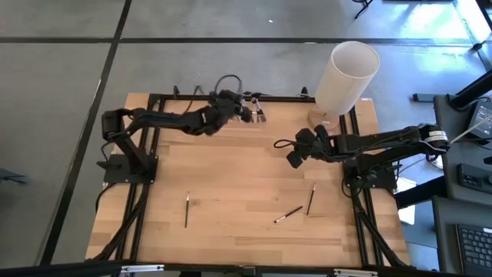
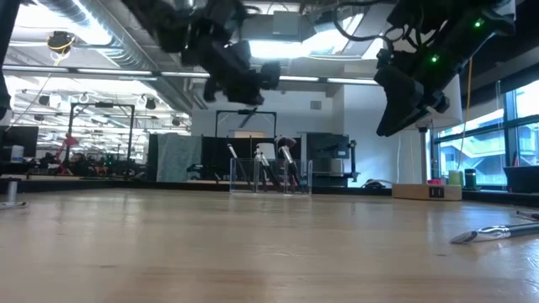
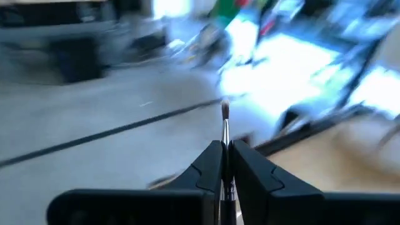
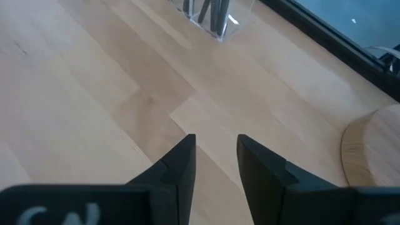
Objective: Put items in baskets/containers
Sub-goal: Put the black eyeshadow brush into the transparent organizer
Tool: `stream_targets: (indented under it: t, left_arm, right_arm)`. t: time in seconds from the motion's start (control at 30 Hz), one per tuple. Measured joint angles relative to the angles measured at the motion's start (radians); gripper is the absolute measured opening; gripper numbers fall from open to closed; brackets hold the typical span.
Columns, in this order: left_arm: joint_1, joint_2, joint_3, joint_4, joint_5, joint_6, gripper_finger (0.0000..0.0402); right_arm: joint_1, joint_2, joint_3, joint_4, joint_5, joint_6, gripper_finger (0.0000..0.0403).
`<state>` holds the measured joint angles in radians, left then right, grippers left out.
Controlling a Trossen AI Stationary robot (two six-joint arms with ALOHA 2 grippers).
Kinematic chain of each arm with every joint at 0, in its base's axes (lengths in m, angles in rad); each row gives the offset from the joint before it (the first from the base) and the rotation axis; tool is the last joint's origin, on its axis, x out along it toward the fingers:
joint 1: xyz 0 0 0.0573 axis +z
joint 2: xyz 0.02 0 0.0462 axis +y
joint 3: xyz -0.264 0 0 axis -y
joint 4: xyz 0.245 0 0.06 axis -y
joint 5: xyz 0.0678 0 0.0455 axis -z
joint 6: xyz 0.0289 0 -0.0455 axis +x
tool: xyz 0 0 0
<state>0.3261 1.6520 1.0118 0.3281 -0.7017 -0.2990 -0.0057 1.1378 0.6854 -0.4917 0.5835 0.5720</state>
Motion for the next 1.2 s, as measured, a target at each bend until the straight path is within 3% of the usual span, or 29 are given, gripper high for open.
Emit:
stream_targets:
  t: [0.07,0.17,0.57,0.8,1.2]
  left_arm:
    - [0.033,0.01,-0.056,0.202,0.073,-0.021,0.0029]
    - [0.066,0.042,-0.119,0.412,0.088,-0.037,0.0028]
    - [0.13,0.329,-0.132,0.941,0.106,0.005,0.0032]
    - [0.129,0.393,-0.132,0.983,0.109,-0.01,0.0033]
    - [0.142,0.397,-0.132,0.982,0.091,0.04,0.0033]
  right_arm:
    - [0.0,0.0,-0.001,0.001,0.001,0.001,0.0117]
    - [0.0,0.0,-0.002,0.016,0.001,-0.004,0.0117]
    - [0.0,0.0,-0.002,0.046,0.001,-0.031,0.0117]
    - [0.0,0.0,-0.002,0.046,0.001,-0.035,0.0117]
    - [0.0,0.0,-0.002,0.058,0.001,-0.035,0.0117]
